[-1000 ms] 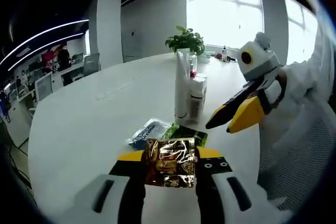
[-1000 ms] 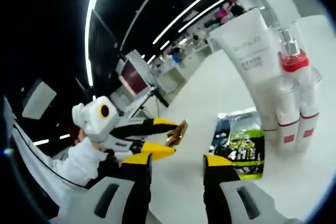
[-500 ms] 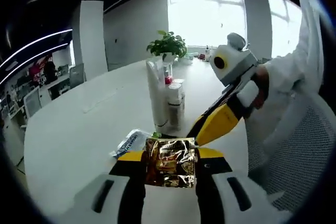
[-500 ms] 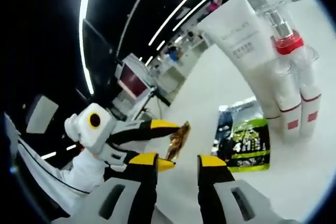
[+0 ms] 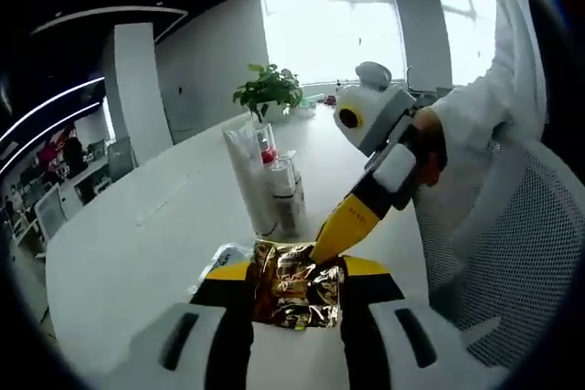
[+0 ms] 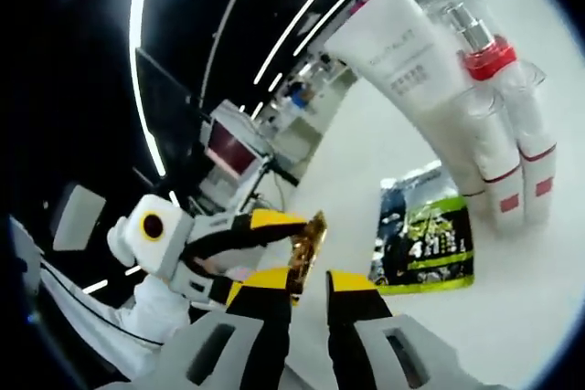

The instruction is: Arrange the skincare products in the storage area until every visible bottle or jar stands upright without overlapping.

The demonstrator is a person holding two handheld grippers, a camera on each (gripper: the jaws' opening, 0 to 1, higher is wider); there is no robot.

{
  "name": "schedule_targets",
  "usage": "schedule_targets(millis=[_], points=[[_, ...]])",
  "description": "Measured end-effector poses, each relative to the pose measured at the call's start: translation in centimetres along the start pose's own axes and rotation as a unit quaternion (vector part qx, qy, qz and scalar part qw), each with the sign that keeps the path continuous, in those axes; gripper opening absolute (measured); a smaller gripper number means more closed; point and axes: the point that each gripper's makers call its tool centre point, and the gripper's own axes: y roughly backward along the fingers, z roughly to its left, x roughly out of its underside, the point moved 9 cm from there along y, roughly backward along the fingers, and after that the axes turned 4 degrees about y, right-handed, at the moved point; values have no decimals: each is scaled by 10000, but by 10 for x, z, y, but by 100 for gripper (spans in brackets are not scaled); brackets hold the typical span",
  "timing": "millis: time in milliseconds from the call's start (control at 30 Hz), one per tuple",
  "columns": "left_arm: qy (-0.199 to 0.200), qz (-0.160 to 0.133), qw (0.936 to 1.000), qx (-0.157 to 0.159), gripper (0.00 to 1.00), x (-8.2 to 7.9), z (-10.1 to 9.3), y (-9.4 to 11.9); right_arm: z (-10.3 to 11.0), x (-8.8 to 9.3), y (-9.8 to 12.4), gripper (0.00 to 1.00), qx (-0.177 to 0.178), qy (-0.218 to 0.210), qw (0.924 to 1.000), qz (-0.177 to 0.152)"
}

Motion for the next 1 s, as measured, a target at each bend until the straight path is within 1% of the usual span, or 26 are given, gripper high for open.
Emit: schedule_targets(millis=[167,267,333,467,533,633,767,833,933,967,1000], points=[[-173,49,9998,6,33,0,-2,-1,2,1,-1,4,-89,-91,9999,35],[-225,78,9997,6,33,1,-2,-1,2,2,-1,3,-96,-90,9999,57],[-242,91,9997,3,33,1,-2,0,2,2,-1,1,-108,-181,9998,41],[-256,113,9996,-21,34,2,-1,0,2,1,-1,0,-150,-231,9996,50],[-226,144,9996,5,35,4,0,1,2,2,-1,0,-157,-279,9995,81],[-159,96,9998,18,35,4,2,2,3,1,0,0,-151,-284,9995,62],[-89,46,9999,36,35,4,7,6,2,-3,1,0,-61,-32,10000,42],[-56,12,10000,-10,30,4,10,10,2,-3,2,0,-50,36,9999,91],[166,-13,9998,-64,28,5,17,15,4,-6,3,0,-120,71,9999,81],[347,-25,9994,-66,29,6,21,18,6,-7,4,0,-185,100,9997,103],[433,-26,9990,-57,28,7,23,20,7,-7,4,0,-220,158,9995,140]])
